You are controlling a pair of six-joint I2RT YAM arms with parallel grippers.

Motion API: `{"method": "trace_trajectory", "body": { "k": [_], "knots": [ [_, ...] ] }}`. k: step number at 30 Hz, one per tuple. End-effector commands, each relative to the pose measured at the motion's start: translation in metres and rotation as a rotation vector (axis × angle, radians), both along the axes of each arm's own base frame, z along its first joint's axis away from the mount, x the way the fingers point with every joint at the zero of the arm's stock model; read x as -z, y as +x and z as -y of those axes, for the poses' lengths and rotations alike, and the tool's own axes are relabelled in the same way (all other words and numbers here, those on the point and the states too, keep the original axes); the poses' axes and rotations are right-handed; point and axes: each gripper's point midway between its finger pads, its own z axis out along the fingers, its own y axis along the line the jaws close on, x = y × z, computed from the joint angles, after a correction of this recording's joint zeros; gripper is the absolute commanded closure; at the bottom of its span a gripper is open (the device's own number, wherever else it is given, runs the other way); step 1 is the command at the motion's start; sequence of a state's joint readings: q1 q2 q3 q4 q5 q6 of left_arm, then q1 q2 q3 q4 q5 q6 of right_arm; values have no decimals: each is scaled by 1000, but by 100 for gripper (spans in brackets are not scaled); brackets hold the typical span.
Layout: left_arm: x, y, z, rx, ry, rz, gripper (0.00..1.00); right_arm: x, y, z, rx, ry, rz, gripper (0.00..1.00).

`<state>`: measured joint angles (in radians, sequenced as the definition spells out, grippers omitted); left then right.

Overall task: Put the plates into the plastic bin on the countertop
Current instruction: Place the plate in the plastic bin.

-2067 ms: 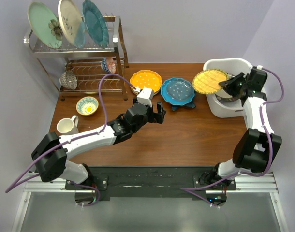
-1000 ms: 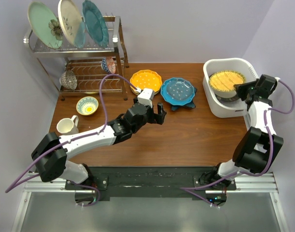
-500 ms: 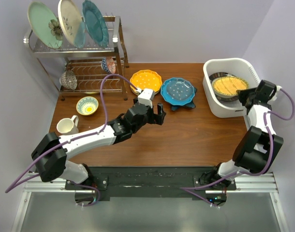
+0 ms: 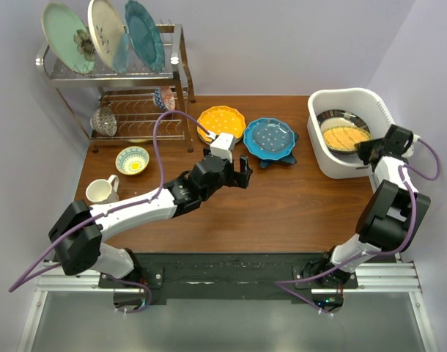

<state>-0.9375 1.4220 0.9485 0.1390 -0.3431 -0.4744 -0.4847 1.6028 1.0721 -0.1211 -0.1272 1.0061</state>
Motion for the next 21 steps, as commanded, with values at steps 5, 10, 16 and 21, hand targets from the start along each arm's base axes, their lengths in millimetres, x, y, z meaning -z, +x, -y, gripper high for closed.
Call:
{"method": "trace_trajectory", "body": {
  "k": [5, 10, 16, 21],
  "knots": [
    [-21, 3, 9, 18, -16, 43, 7, -33, 28, -4, -109, -29, 117, 83],
    [-20, 4, 7, 11, -16, 39, 7, -22, 32, -9, -144, 4, 105, 69],
    [-20, 4, 7, 12, -20, 38, 7, -11, 28, -15, -174, 16, 76, 57],
    [-20, 3, 7, 13, -21, 37, 7, -8, 18, -17, -169, 10, 56, 44]
  ]
}}
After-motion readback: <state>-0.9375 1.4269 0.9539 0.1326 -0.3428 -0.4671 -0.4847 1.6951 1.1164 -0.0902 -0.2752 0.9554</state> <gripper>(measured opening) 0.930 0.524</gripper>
